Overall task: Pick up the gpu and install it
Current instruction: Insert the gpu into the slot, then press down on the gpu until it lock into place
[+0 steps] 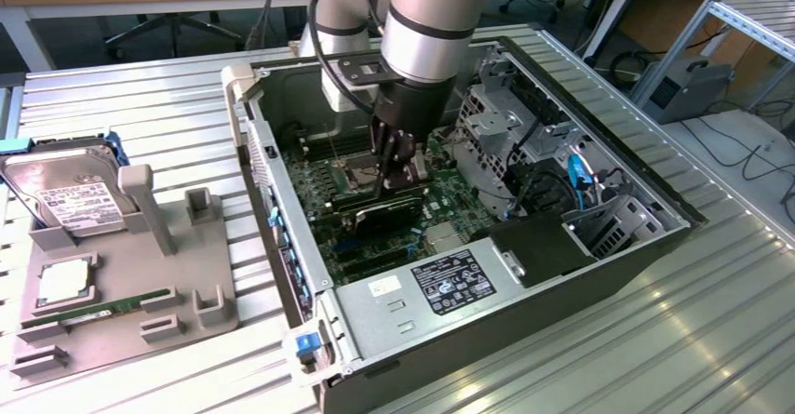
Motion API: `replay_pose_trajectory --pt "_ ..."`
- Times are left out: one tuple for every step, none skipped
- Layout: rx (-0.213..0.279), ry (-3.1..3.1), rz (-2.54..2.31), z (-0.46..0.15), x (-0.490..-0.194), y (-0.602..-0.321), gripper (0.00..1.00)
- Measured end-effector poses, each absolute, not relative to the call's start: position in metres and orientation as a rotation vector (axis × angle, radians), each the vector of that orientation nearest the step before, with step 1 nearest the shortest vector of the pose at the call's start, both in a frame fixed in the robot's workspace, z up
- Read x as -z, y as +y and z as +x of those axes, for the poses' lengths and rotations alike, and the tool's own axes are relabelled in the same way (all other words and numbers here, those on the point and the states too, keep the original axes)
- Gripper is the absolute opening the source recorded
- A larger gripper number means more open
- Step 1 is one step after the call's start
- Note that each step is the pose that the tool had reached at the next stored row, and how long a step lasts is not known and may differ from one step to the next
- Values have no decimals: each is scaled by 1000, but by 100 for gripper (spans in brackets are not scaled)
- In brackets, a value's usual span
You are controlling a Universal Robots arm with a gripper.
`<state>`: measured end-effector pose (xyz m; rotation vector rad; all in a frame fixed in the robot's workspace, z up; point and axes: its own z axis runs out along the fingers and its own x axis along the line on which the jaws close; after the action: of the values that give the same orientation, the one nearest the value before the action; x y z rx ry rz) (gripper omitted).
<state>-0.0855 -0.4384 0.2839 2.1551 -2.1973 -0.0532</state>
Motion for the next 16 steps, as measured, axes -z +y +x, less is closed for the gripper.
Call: replay_pose_trajectory --pt "53 -2197 2155 -86 -284 -438 11" --pt "53 -2197 2155 -85 -284 -438 11" --pt "53 -2197 2155 -85 -284 -438 11" --pt "53 -2197 2155 -85 -284 -438 11" --pt "53 -2197 2155 -85 -284 -438 11" --pt "53 -2197 2155 -85 -284 -438 11" --pt "53 -2197 2155 -85 -284 -438 11" --pt "53 -2197 2155 -85 -284 -438 11" --pt "53 -2197 2155 -85 -284 -438 11" --pt "53 -2197 2155 -86 -284 -438 11" --pt "53 -2197 2155 -87 -283 -438 11" --pt "53 -2197 2155 -88 -283 -439 11" --pt "53 -2197 2155 -90 -283 -439 11" --pt "53 -2197 2155 -94 -283 -439 11" --pt "53 -2197 2155 -97 -283 -439 11" --pt "53 -2197 2155 -100 -282 -439 11"
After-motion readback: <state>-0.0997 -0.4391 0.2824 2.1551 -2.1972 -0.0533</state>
